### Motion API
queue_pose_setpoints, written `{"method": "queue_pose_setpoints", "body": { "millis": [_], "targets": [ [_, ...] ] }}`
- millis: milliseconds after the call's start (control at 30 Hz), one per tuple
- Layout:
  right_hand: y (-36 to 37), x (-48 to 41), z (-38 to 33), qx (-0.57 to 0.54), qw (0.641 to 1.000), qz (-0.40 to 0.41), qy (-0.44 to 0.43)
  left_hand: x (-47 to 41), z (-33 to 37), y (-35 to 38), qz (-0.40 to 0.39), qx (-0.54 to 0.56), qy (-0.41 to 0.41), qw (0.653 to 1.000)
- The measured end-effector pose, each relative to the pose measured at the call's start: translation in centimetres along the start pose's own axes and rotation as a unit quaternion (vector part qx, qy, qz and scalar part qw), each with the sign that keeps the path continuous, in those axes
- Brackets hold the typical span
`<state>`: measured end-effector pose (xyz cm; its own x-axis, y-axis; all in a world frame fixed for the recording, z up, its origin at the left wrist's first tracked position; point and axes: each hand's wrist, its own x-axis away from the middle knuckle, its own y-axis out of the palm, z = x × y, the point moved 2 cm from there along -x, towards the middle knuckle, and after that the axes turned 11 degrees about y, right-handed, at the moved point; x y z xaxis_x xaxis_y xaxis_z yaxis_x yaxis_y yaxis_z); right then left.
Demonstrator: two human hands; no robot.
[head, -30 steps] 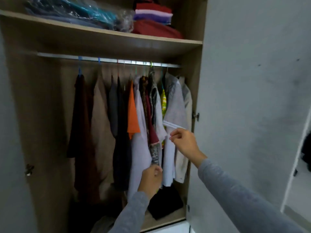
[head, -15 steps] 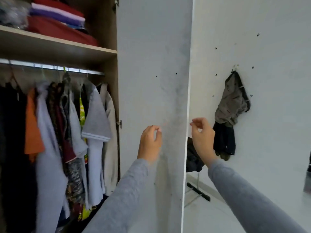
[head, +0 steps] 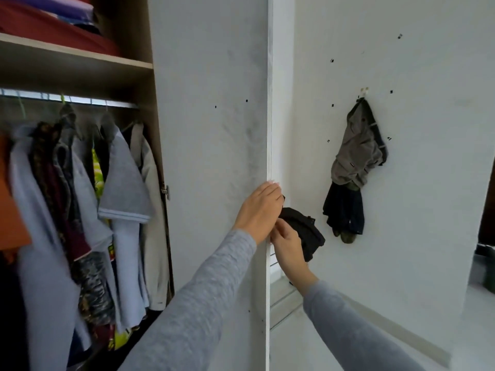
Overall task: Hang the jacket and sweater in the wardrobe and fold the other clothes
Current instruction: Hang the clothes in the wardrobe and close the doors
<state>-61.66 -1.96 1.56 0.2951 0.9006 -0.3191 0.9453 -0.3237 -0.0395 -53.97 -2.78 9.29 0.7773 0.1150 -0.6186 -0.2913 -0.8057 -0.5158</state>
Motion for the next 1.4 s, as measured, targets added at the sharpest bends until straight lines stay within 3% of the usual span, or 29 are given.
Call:
{"method": "queue_pose_setpoints", "body": {
  "millis": [300, 833, 1033, 1400],
  "targets": [
    [5.3, 6.5, -0.4, -0.027, 0.998, 0.02, -0.057, 6.1, -1.9, -5.8, 0.026, -0.037, -0.036, 0.998],
    [23.8, 15.8, -3.3, -0.037, 0.958, -0.109, -0.263, 23.2, -11.6, -17.5, -0.014, -0.133, -0.121, 0.984],
    [31.0, 13.4, -4.9, -0.028, 0.932, -0.169, -0.32, 28.8, -16.5, -19.4, -0.014, -0.189, -0.183, 0.965],
    [42.3, 2.3, -9.8, -0.011, 0.93, -0.113, -0.349, 34.5, -27.8, -17.2, -0.027, -0.278, -0.264, 0.923]
  ]
}}
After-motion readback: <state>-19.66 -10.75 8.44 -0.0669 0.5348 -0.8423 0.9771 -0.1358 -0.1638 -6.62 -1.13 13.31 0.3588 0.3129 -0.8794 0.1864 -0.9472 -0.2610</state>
